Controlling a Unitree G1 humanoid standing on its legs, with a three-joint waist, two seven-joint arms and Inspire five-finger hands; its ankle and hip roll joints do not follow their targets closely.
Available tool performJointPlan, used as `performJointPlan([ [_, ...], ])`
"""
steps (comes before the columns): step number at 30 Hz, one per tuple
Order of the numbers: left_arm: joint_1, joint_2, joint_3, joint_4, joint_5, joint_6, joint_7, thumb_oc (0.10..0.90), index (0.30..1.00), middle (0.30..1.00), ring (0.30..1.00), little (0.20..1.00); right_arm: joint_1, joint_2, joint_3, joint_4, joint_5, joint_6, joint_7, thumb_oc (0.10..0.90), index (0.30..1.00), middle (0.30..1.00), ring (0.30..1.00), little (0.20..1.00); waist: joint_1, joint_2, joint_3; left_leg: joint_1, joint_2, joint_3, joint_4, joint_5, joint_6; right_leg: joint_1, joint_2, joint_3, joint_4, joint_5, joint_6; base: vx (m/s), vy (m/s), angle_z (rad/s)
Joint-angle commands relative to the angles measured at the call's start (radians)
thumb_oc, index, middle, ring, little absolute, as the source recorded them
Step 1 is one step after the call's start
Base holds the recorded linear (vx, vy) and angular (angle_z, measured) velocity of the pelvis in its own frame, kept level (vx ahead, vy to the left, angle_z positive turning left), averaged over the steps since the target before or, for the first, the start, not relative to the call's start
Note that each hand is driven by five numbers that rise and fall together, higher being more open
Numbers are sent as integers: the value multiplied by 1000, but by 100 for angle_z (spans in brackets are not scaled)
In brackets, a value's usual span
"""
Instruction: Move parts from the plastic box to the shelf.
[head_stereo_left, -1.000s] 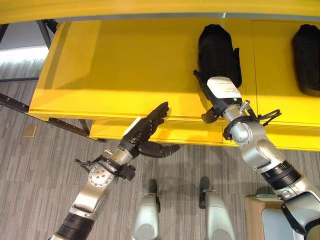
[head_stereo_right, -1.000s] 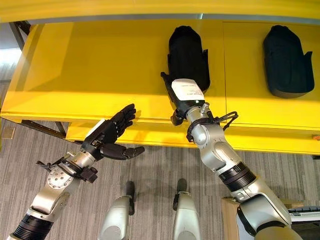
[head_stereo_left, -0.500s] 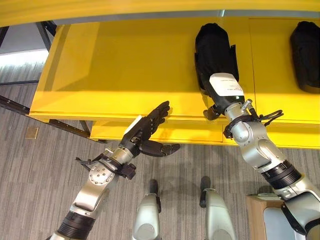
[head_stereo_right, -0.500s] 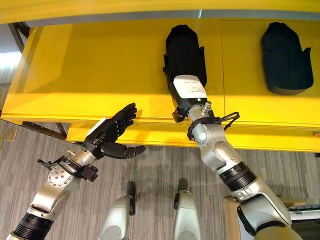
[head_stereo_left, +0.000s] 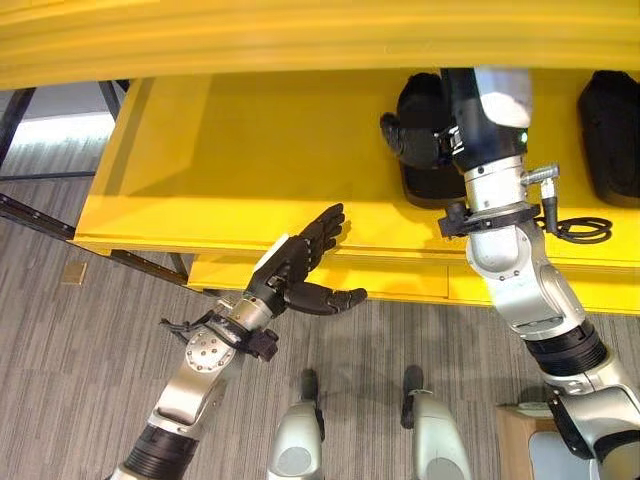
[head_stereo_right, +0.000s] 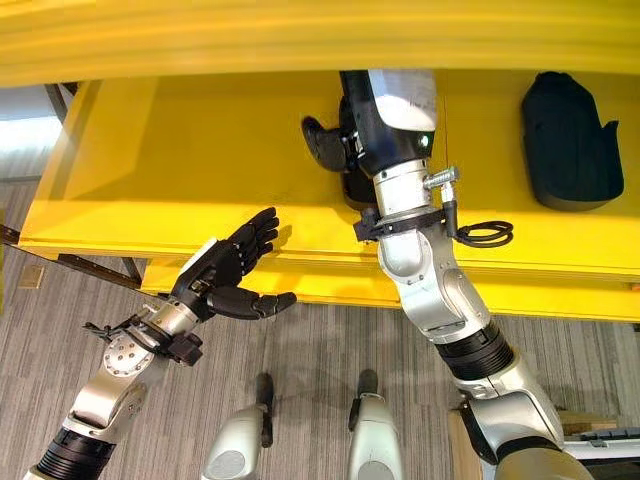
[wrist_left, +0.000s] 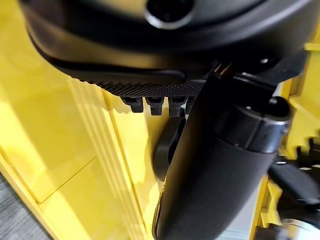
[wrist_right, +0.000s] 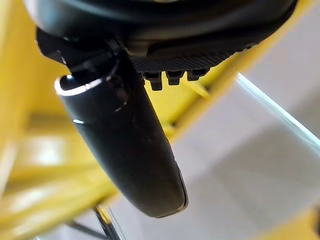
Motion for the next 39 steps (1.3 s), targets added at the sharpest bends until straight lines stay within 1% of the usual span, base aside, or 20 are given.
performJointPlan([
  [1, 39, -5, -23, -127, -58, -108, -17, 900, 1000, 1000, 1000, 1000, -113, 49, -53, -69, 4, -92, -129, 900, 1000, 1000, 1000, 1000, 10, -30, -177, 22, -58, -21, -32, 15, 65, 126, 69, 9, -82, -53, -39, 81, 62, 4],
  [7, 62, -19, -40, -105, -85, -123, 0, 900, 1000, 1000, 1000, 1000, -93, 67, -58, -60, 127, -55, -213, 900, 1000, 1000, 1000, 1000, 8, -39, -213, 56, -55, -19, -67, 29, 56, 169, 69, 0, -121, -42, -37, 52, 83, 3],
  [8, 71, -26, -39, -98, -109, -121, 4, 900, 1000, 1000, 1000, 1000, -67, 67, -65, -62, 179, -43, -222, 900, 1000, 1000, 1000, 1000, 3, -41, -220, 62, -55, -18, -74, 32, 55, 178, 69, 2, -132, -37, -36, 14, 118, 3],
  [12, 115, -48, -20, -74, -79, -153, 16, 900, 1000, 1000, 1000, 1000, 130, 67, -109, -60, 253, -46, -207, 900, 1000, 1000, 1000, 1000, -24, -52, -240, 88, -51, -10, -111, 53, 52, 206, 67, 11, -167, -16, -22, 6, 140, 3],
  [13, 136, -54, -10, -74, -82, -157, 22, 900, 1000, 1000, 1000, 1000, 213, 63, -127, -49, 283, -65, -210, 900, 1000, 1000, 1000, 1000, -35, -56, -248, 101, -49, -5, -125, 56, 54, 218, 67, 14, -182, -10, -16, -3, 187, 3],
  [14, 167, -62, 18, -69, -83, -171, 16, 900, 1000, 1000, 1000, 1000, 369, 59, -164, -29, 339, -116, -207, 900, 1000, 1000, 1000, 1000, -56, -61, -262, 122, -43, 7, -152, 64, 57, 237, 65, 21, -207, 2, -8, -6, 175, -1],
  [16, 180, -66, 33, -63, -82, -181, 10, 900, 1000, 1000, 1000, 1000, 446, 61, -186, -17, 359, -154, -213, 900, 1000, 1000, 1000, 1000, -70, -64, -267, 131, -40, 15, -164, 67, 58, 244, 66, 27, -220, 9, -4, -37, 138, -4],
  [17, 200, -72, 64, -62, -83, -191, 7, 900, 1000, 1000, 1000, 1000, 562, 67, -234, -14, 390, -212, -188, 900, 1000, 1000, 1000, 1000, -98, -68, -277, 147, -34, 34, -185, 72, 58, 253, 66, 40, -243, 24, 5, -79, 152, -10],
  [18, 207, -73, 78, -62, -86, -196, 6, 900, 1000, 1000, 1000, 1000, 610, 71, -256, -17, 425, -234, -169, 900, 1000, 1000, 1000, 1000, -111, -70, -281, 157, -32, 43, -196, 75, 58, 258, 65, 47, -256, 33, 10, -107, 186, -11],
  [20, 219, -66, 113, -59, -100, -215, 3, 900, 1000, 1000, 1000, 1000, 750, 80, -323, -31, 470, -296, -94, 900, 1000, 1000, 1000, 1000, -157, -79, -292, 185, -32, 74, -228, 77, 61, 273, 61, 70, -303, 64, 26, -117, 192, -40],
  [21, 222, -64, 120, -56, -101, -221, 3, 900, 1000, 1000, 1000, 1000, 784, 80, -334, -36, 495, -302, -74, 900, 1000, 1000, 1000, 1000, -170, -81, -295, 195, -32, 87, -235, 75, 62, 276, 59, 80, -318, 76, 32, -146, 241, -56],
  [22, 225, -57, 127, -56, -101, -226, 12, 900, 1000, 1000, 1000, 1000, 844, 83, -352, -50, 555, -289, -61, 900, 1000, 1000, 1000, 1000, -198, -86, -302, 211, -34, 109, -246, 69, 65, 280, 57, 104, -348, 104, 46, -100, 167, -39],
  [23, 225, -57, 128, -55, -101, -225, 16, 900, 1000, 1000, 1000, 1000, 855, 85, -355, -50, 558, -291, -65, 900, 1000, 1000, 1000, 1000, -203, -87, -304, 214, -35, 114, -247, 66, 66, 282, 56, 110, -356, 110, 48, -108, 174, -42],
  [25, 232, -56, 134, -42, -85, -234, 47, 900, 1000, 1000, 1000, 1000, 903, 105, -388, -34, 630, -305, -141, 900, 1000, 1000, 1000, 1000, -226, -91, -318, 226, -40, 148, -247, 47, 70, 290, 45, 116, -395, 142, 66, -117, 199, -34],
  [26, 247, -58, 141, -36, -63, -256, 101, 900, 1000, 1000, 1000, 1000, 935, 130, -434, -29, 644, -363, -236, 900, 1000, 1000, 1000, 1000, -239, -92, -327, 231, -48, 169, -247, 33, 77, 294, 35, 114, -419, 161, 77, -144, 265, -31],
  [27, 254, -58, 144, -35, -58, -269, 131, 900, 1000, 1000, 1000, 1000, 946, 141, -455, -35, 633, -377, -280, 900, 1000, 1000, 1000, 1000, -243, -92, -330, 235, -53, 180, -247, 27, 81, 296, 32, 114, -428, 167, 82, -125, 262, -36],
  [30, 278, -54, 179, -15, -49, -263, 195, 900, 1000, 1000, 1000, 1000, 955, 177, -536, 12, 635, -343, -414, 900, 1000, 1000, 1000, 1000, -247, -94, -343, 248, -84, 199, -247, -4, 99, 303, 15, 126, -455, 190, 104, -79, 233, -32],
  [31, 281, -49, 186, -14, -49, -257, 200, 900, 1000, 1000, 1000, 1000, 956, 181, -555, 29, 646, -328, -425, 900, 1000, 1000, 1000, 1000, -247, -95, -345, 249, -90, 199, -247, -10, 103, 301, 12, 127, -456, 192, 108, -70, 195, -18],
  [36, 284, -40, 197, -30, -44, -279, 189, 900, 1000, 1000, 1000, 1000, 956, 189, -597, 81, 676, -296, -397, 900, 1000, 1000, 1000, 1000, -245, -103, -346, 252, -111, 200, -247, -26, 120, 298, -1, 134, -459, 203, 122, -39, 130, -5],
  [39, 272, -41, 196, -42, -14, -291, 186, 900, 1000, 1000, 1000, 1000, 967, 198, -604, 105, 687, -263, -351, 900, 1000, 1000, 1000, 1000, -254, -116, -348, 258, -128, 207, -247, -39, 133, 281, -15, 158, -468, 229, 141, -18, 167, -6],
])
